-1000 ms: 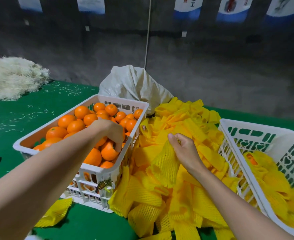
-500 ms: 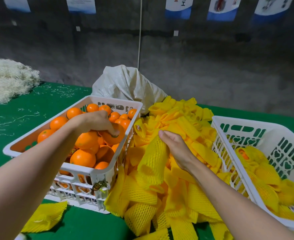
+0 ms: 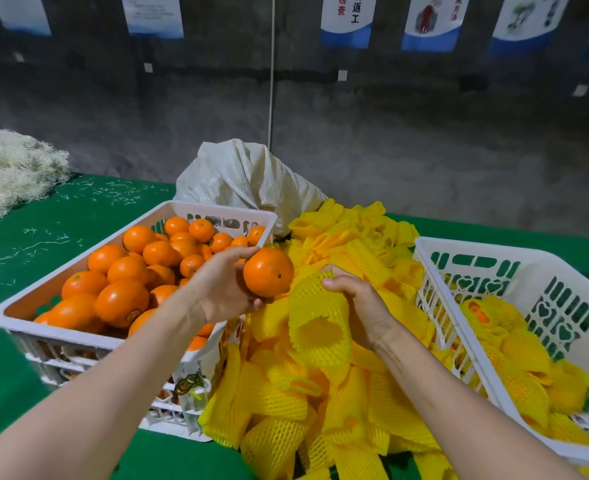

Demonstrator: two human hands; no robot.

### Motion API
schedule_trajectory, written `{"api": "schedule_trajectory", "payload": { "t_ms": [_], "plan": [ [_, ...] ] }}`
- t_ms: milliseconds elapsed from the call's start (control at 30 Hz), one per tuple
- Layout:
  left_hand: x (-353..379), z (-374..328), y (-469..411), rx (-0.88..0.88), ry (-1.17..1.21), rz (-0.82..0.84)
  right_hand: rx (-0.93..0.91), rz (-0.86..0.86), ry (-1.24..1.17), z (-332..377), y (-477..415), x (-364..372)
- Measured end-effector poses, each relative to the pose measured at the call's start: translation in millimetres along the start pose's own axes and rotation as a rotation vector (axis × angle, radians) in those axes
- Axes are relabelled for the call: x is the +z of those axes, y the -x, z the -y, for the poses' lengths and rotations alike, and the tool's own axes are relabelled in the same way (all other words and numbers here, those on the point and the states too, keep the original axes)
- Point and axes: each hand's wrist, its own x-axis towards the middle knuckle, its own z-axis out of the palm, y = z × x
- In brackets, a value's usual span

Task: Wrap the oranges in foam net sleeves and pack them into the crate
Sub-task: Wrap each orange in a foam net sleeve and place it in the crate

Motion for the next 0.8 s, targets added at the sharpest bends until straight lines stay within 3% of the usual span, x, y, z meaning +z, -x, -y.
{"api": "schedule_trajectory", "payload": {
  "t_ms": [33, 233, 333, 433, 567, 667, 800],
  "plan": [
    [0.4, 10.2, -9.2, 0.082, -0.03, -0.029, 0.007, 0.032, -0.015, 0.6, 2.0, 0.4],
    [49.4, 42.4, -14.4, 0.121, 0.076, 0.007, -0.011, 0.195, -0.007, -2.1, 7.3, -0.9],
    [58.7, 51.8, -19.6, 0.15, 0.113, 0.038, -0.004, 0.194, 0.092, -3.2, 9.0, -6.4],
    [65.8, 62.2, -21.8, 0.221, 0.164, -0.017, -0.08, 0.095, 0.312, -4.3, 12.0, -12.5],
    [67.6, 73.4, -25.3, 0.278, 0.168, -0.09, -0.398, -0.134, 0.797, -13.7, 17.2, -20.0],
    [70.2, 78.3, -24.7, 0.28, 0.133, -0.06, -0.561, -0.264, 0.764, -18.0, 21.6, -23.8],
    [76.2, 84.4, -26.3, 0.326, 0.111, -0.024, -0.628, -0.393, 0.741, -24.1, 22.9, -28.1]
  ]
}}
